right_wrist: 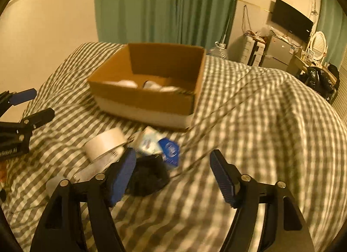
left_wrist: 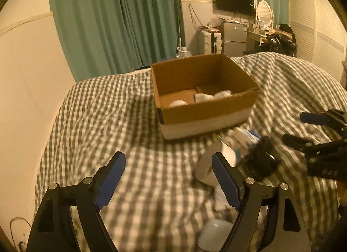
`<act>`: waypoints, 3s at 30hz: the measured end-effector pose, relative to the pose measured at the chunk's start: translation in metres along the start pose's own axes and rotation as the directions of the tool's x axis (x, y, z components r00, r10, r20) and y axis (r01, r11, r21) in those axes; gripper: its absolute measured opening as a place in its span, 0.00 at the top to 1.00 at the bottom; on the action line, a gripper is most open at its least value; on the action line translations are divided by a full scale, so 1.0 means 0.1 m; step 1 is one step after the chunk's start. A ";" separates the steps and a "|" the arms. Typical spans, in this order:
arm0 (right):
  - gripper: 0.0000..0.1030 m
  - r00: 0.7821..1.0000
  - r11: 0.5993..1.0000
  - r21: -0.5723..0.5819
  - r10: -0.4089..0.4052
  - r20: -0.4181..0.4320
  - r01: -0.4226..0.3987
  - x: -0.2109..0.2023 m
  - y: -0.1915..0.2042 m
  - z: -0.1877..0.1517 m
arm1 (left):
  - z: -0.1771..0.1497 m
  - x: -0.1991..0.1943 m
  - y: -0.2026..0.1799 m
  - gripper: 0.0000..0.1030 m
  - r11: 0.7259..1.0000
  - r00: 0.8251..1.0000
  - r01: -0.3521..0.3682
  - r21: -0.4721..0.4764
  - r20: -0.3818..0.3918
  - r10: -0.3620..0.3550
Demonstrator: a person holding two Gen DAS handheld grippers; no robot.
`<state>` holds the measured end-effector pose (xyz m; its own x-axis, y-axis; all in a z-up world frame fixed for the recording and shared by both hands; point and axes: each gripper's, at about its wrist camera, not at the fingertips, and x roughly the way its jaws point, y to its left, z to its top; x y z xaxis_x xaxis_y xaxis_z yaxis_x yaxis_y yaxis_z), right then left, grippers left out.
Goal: Organize objects
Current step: 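Grasp the white earbud case with the left gripper, then grasp the black glasses case with the right gripper, then lower earbud case and glasses case into the box and release both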
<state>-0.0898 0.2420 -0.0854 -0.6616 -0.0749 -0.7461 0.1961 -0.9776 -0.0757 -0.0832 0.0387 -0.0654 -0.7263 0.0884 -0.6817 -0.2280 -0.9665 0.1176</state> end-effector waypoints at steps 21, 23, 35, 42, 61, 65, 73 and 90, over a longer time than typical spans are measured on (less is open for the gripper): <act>0.15 0.995 0.998 -0.056 0.002 -0.105 -0.008 0.37 0.24 -0.20 | -0.69 0.00 -0.33 0.17 0.996 0.983 0.086 0.040 -0.164 -0.078; 0.15 0.994 0.998 -0.060 0.004 -0.113 -0.011 0.43 0.24 -0.18 | -0.74 0.07 -0.35 0.17 0.992 0.975 0.119 0.036 -0.194 -0.109; 0.24 0.981 0.998 -0.070 -0.004 -0.193 -0.010 0.74 0.31 -0.15 | -0.83 0.30 -0.36 0.33 0.991 0.956 0.134 0.017 -0.266 -0.125; 0.26 0.987 0.996 -0.084 -0.038 -0.155 0.025 0.63 0.34 -0.20 | -0.79 0.22 -0.22 0.54 0.987 0.955 0.157 -0.043 -0.247 -0.163; 0.26 0.999 0.996 -0.094 -0.011 -0.033 0.008 0.01 0.45 -0.20 | -0.63 -0.47 -0.08 0.54 0.982 0.978 0.180 -0.058 -0.096 -0.185; 0.26 1.000 0.994 -0.106 -0.004 -0.008 0.003 -0.12 0.48 -0.12 | -0.47 -0.45 0.00 0.54 0.984 0.983 0.165 -0.067 -0.071 -0.170; 0.26 0.998 0.994 -0.109 0.012 0.063 -0.005 -0.34 0.41 0.25 | 0.13 -0.32 0.16 0.54 0.989 0.990 0.141 -0.053 0.001 -0.141; 0.26 0.991 0.996 -0.088 0.015 0.133 -0.004 0.10 0.06 1.58 | 1.45 0.57 0.25 0.54 0.996 0.993 0.083 0.013 0.078 -0.083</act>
<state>-0.2100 0.2040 0.0113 -0.7487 -0.1154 -0.6528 0.2614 -0.9563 -0.1307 -0.2242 0.0547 0.0029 -0.7533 0.1874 -0.6305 -0.2957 -0.9527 0.0702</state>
